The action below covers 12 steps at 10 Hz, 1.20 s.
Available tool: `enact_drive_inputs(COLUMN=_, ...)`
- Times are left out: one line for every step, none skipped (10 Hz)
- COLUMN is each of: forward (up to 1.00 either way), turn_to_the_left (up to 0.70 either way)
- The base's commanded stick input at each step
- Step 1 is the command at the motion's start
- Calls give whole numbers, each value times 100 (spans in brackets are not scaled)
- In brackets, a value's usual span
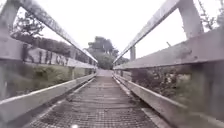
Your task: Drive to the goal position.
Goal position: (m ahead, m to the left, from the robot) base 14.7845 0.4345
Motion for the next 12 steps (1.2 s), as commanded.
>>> enact_drive_inputs(forward=60, turn_to_the_left=14)
enact_drive_inputs(forward=60, turn_to_the_left=4)
enact_drive_inputs(forward=60, turn_to_the_left=0)
enact_drive_inputs(forward=60, turn_to_the_left=0)
enact_drive_inputs(forward=60, turn_to_the_left=0)
enact_drive_inputs(forward=60, turn_to_the_left=0)
enact_drive_inputs(forward=60, turn_to_the_left=0)
enact_drive_inputs(forward=60, turn_to_the_left=-2)
enact_drive_inputs(forward=60, turn_to_the_left=-6)
enact_drive_inputs(forward=60, turn_to_the_left=-12)
enact_drive_inputs(forward=60, turn_to_the_left=-14)
enact_drive_inputs(forward=60, turn_to_the_left=-4)
